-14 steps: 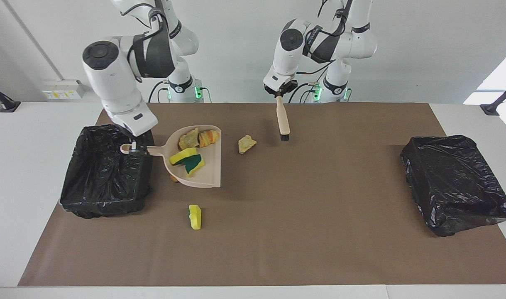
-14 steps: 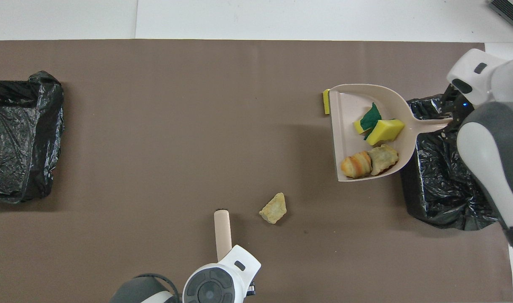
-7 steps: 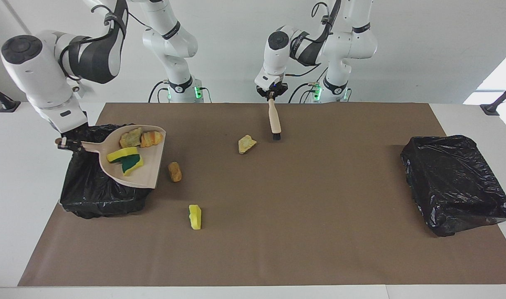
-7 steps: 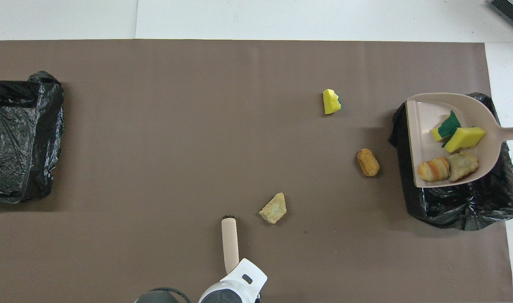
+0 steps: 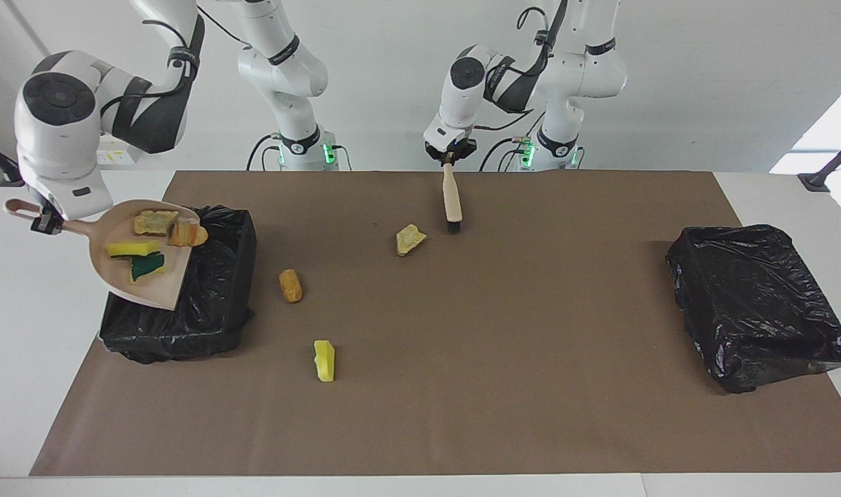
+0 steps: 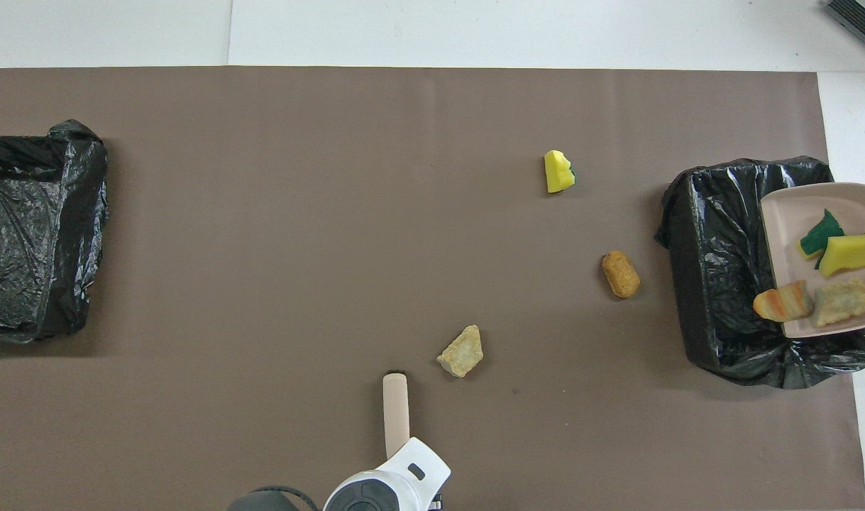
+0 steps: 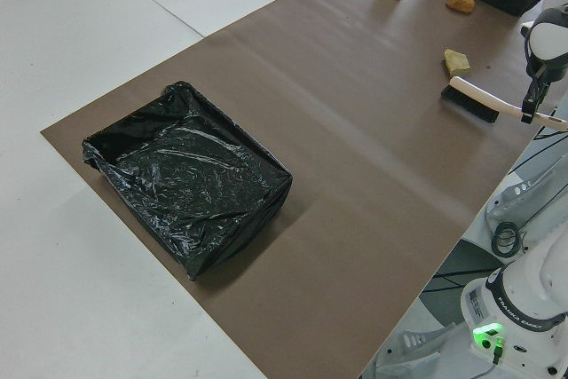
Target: Sweep and dump trash in bin
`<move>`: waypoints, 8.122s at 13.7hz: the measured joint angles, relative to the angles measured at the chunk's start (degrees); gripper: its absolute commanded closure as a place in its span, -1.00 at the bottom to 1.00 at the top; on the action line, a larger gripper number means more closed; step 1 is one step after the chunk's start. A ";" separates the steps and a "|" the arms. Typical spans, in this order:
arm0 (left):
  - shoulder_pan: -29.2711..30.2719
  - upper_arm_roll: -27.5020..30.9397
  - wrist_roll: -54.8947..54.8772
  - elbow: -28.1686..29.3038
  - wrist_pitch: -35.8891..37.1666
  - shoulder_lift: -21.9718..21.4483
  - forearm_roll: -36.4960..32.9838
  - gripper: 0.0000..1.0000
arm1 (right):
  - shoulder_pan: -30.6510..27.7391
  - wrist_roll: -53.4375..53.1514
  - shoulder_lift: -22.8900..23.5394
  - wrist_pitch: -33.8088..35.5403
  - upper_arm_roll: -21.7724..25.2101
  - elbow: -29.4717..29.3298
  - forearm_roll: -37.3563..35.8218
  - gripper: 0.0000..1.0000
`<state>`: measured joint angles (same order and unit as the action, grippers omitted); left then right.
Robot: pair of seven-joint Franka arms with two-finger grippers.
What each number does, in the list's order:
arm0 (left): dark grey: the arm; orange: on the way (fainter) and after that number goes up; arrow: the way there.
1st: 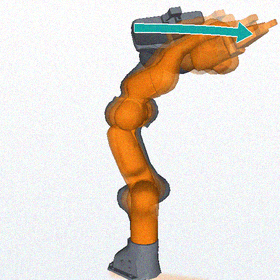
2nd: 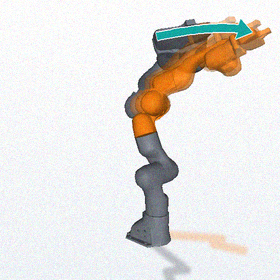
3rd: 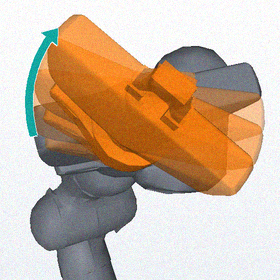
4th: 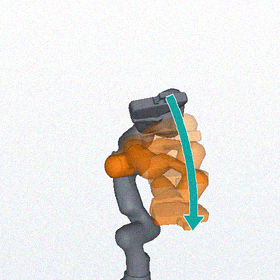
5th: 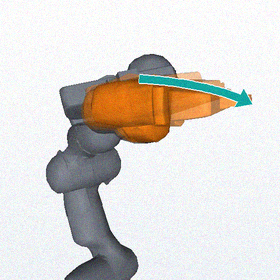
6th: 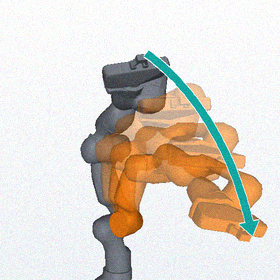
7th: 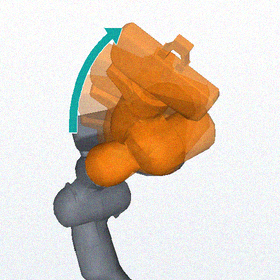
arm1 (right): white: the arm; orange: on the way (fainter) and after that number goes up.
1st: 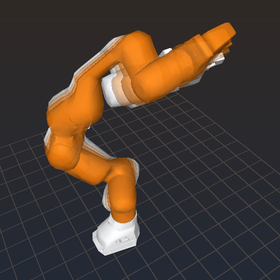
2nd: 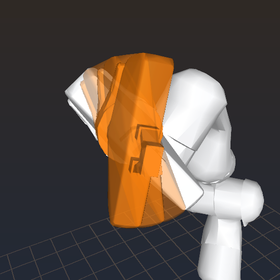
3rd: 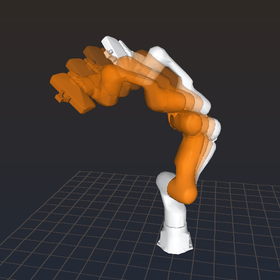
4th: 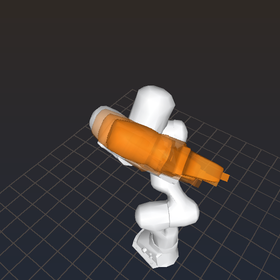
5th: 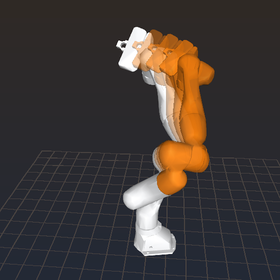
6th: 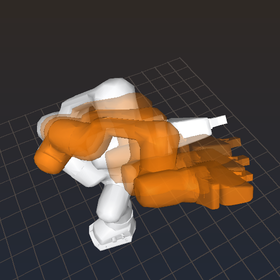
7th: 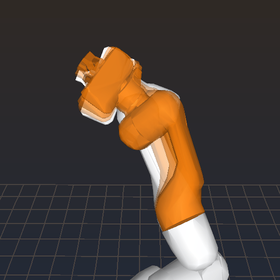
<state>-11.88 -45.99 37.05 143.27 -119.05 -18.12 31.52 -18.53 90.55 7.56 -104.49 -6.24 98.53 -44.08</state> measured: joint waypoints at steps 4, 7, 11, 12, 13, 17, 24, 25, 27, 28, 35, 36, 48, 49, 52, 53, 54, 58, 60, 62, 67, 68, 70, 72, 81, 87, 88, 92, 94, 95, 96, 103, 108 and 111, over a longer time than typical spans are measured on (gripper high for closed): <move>0.01 0.05 -0.21 1.11 -0.55 0.37 0.11 0.92 | 0.51 -0.12 -0.65 0.09 0.18 1.97 -2.49 1.00; 0.03 0.21 -0.29 1.21 -1.41 0.85 0.16 0.28 | 0.16 5.46 -2.87 2.50 0.33 0.05 -3.76 1.00; 1.71 0.68 -0.39 0.84 -4.12 1.18 0.28 -1.00 | 0.07 8.99 -7.89 4.23 1.03 -1.09 -3.29 1.00; 2.67 0.85 -0.84 0.23 -4.35 1.51 0.28 -1.00 | 0.05 9.00 -8.54 4.72 1.29 -1.05 -0.80 1.00; 3.34 1.03 -1.58 -0.75 -4.51 2.01 0.27 -1.00 | 0.05 8.99 -8.76 5.44 1.39 -1.00 3.05 1.00; 6.40 3.49 -5.00 -7.47 -4.19 2.71 -5.70 -1.00 | 1.12 3.12 -8.76 6.07 1.00 -0.14 14.61 1.00; 7.00 24.17 -19.41 -27.03 9.39 7.28 -24.53 -1.00 | 12.08 -28.90 -5.25 6.76 0.48 2.96 29.14 1.00; 6.99 26.20 -20.72 -30.33 11.25 8.88 -26.01 -1.00 | 13.91 -33.69 -4.03 6.60 0.46 3.15 30.47 1.00; 6.99 30.32 -23.27 -36.72 14.08 11.42 -27.19 -1.00 | 17.74 -43.49 -1.27 4.26 0.38 3.34 32.77 1.00; 7.00 32.38 -24.87 -39.55 14.88 12.23 -27.41 -1.00 | 19.63 -48.35 0.19 2.16 0.33 3.36 33.68 1.00; 6.98 38.58 -35.14 -54.97 27.02 17.81 -30.82 -1.00 | 33.99 -82.15 9.52 -6.80 0.13 -0.21 35.32 1.00; 6.93 38.55 -35.72 -55.32 27.52 17.87 -30.93 -1.00 | 35.59 -86.15 11.04 -7.72 0.03 -1.03 35.61 1.00; 3.86 42.80 -36.72 -55.61 30.39 16.46 -31.09 -1.00 | 50.85 -130.23 25.92 -14.11 -0.13 -14.28 36.07 1.00; 3.84 42.97 -36.73 -55.61 30.50 16.46 -31.09 -1.00 | 50.86 -130.86 26.22 -14.44 -0.10 -14.70 37.14 1.00; 3.84 43.69 -37.01 -55.60 31.33 16.45 -31.09 -1.00 | 50.48 -130.87 26.28 -15.54 0.06 -14.90 41.77 -1.00; 3.86 43.90 -37.02 -55.55 31.38 16.44 -31.09 -1.00 | 50.47 -130.87 26.28 -15.57 0.05 -14.96 41.96 -1.00; 3.87 44.06 -37.02 -55.49 31.40 16.43 -31.09 -1.00 | 50.49 -130.87 26.28 -15.58 0.02 -15.04 42.15 -1.00; 3.87 44.13 -37.03 -55.45 31.56 16.34 -31.09 -1.00 | 50.44 -130.87 25.04 -14.55 -0.01 -15.74 43.19 -1.00; 3.86 44.10 -37.02 -55.19 31.79 16.06 -31.09 -1.00 | 50.51 -130.87 22.63 -11.94 -0.14 -15.36 43.31 -1.00; 3.86 44.09 -37.01 -54.69 31.83 15.64 -31.09 -1.00 | 50.62 -130.87 19.03 -10.76 -0.74 -12.85 43.52 -1.00; 3.30 42.08 -36.04 -53.10 27.93 16.90 -31.04 -1.00 | 52.12 -130.87 7.08 -10.52 -3.78 1.84 46.70 -1.00; 3.26 40.66 -34.44 -52.68 25.97 17.99 -31.04 -1.00 | 52.93 -130.95 5.43 -10.75 -3.85 4.70 47.09 -1.00; 3.14 36.70 -29.69 -51.34 20.68 20.93 -31.03 -1.00 | 54.52 -131.08 2.57 -11.59 -3.95 9.74 49.08 -1.00; 3.01 32.04 -24.26 -48.01 13.66 23.65 -31.03 -1.00 | 56.58 -131.65 -0.31 -12.24 -3.99 14.29 51.19 -1.00; -3.38 26.49 -9.09 -42.75 -6.77 36.92 -33.64 -1.00 | 66.76 -143.12 -10.63 -20.59 -4.13 33.71 55.11 -1.00; -5.34 26.35 -5.85 -42.73 -11.71 40.97 -36.57 -0.96 | 69.29 -145.60 -10.58 -24.36 -4.15 36.74 55.13 -1.00; -5.48 26.35 -5.74 -42.73 -12.15 41.60 -36.91 -0.79 | 69.49 -145.60 -10.58 -24.37 -4.15 36.76 55.13 -0.90; -5.61 26.36 -5.73 -42.73 -12.62 42.51 -37.08 -0.05 | 70.16 -145.60 -9.79 -24.37 -4.15 37.04 55.14 -0.42; -5.61 26.36 -5.73 -42.74 -12.62 42.51 -37.13 0.71 | 70.17 -145.60 -9.52 -24.37 -4.15 37.05 55.14 0.32; -5.61 26.36 -5.73 -42.74 -12.61 42.51 -37.15 0.99 | 70.17 -145.60 -9.50 -24.37 -4.15 37.05 55.14 0.74; -5.61 26.42 -5.72 -42.74 -12.58 42.51 -37.18 1.00 | 70.18 -145.60 -9.50 -24.37 -4.15 37.05 55.14 1.00; -3.22 27.28 -18.55 -43.93 -6.31 40.14 -37.69 1.00 | 70.07 -145.69 -9.22 -24.67 -3.94 36.24 55.18 1.00; 0.64 28.03 -37.93 -44.08 3.21 35.73 -37.82 1.00 | 65.72 -144.60 -13.13 -15.95 -3.55 34.91 55.18 1.00; 1.94 29.97 -54.37 -44.09 8.90 33.29 -37.84 1.00 | 57.96 -135.42 -17.62 -8.69 -3.22 33.76 55.15 1.00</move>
<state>-9.93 -16.02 -17.31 99.19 -110.15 15.16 -6.32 39.43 -44.87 -10.06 -113.18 -9.46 132.29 11.07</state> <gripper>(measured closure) 0.683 0.731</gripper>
